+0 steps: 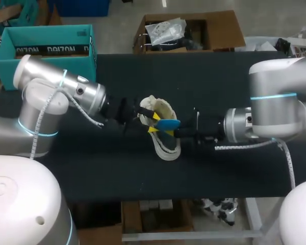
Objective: Open the shoe tongue, take the insole out of the shoe, put the insole back into the shoe, and pack the shoe into the shoebox
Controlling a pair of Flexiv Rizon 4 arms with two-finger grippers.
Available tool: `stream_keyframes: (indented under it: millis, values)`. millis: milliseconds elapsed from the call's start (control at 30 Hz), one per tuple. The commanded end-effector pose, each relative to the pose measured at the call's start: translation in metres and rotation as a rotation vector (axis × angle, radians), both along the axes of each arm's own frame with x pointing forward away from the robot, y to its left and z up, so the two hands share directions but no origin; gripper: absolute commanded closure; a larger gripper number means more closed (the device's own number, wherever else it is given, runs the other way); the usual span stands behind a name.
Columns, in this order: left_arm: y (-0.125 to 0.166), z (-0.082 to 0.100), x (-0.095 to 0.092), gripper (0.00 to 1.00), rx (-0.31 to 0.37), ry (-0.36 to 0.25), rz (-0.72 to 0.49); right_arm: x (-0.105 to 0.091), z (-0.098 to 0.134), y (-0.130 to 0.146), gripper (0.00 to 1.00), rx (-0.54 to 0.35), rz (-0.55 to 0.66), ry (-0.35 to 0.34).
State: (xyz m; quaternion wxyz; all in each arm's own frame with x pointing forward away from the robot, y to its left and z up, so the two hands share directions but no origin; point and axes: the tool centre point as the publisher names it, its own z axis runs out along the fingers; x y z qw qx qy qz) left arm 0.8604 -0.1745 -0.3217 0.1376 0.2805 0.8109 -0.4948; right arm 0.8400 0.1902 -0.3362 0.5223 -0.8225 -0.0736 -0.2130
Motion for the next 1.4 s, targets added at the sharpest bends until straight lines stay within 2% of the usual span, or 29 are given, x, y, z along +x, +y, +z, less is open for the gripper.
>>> stream_keyframes:
  millis: [33,100,200,400,533,600,667,933,1133,1400]
  values:
    - [0.002,0.003,-0.002,0.71,0.006,-0.003,0.002,-0.016,0.006,-0.006,1.00,-0.001,-0.021,-0.029]
    - [0.002,0.003,-0.002,0.71,0.014,-0.001,0.002,-0.019,0.006,-0.007,1.00,0.003,-0.021,-0.042]
    - [0.001,0.000,-0.002,0.60,0.024,0.007,-0.001,-0.020,0.006,-0.006,1.00,0.006,-0.016,-0.056]
    - [-0.004,-0.006,-0.007,0.56,0.028,0.025,-0.008,-0.014,0.002,-0.009,1.00,0.018,0.014,-0.098]
    - [-0.006,-0.007,-0.010,0.62,0.024,0.028,-0.004,-0.005,-0.005,-0.014,1.00,0.054,0.046,-0.118]
    - [-0.005,-0.007,-0.010,0.71,0.021,0.029,-0.002,0.000,-0.007,-0.013,1.00,0.058,0.056,-0.114]
    - [-0.005,-0.007,-0.010,1.00,0.019,0.028,0.004,0.004,-0.009,-0.013,1.00,0.061,0.068,-0.112]
    - [0.000,-0.008,-0.010,1.00,0.014,0.031,0.015,0.011,-0.013,-0.011,1.00,0.070,0.085,-0.102]
    - [0.004,-0.006,-0.012,1.00,0.002,0.037,0.019,0.006,-0.003,-0.005,1.00,0.076,0.096,-0.070]
    - [0.004,-0.006,-0.012,1.00,0.002,0.037,0.019,0.006,-0.003,-0.005,1.00,0.076,0.096,-0.070]
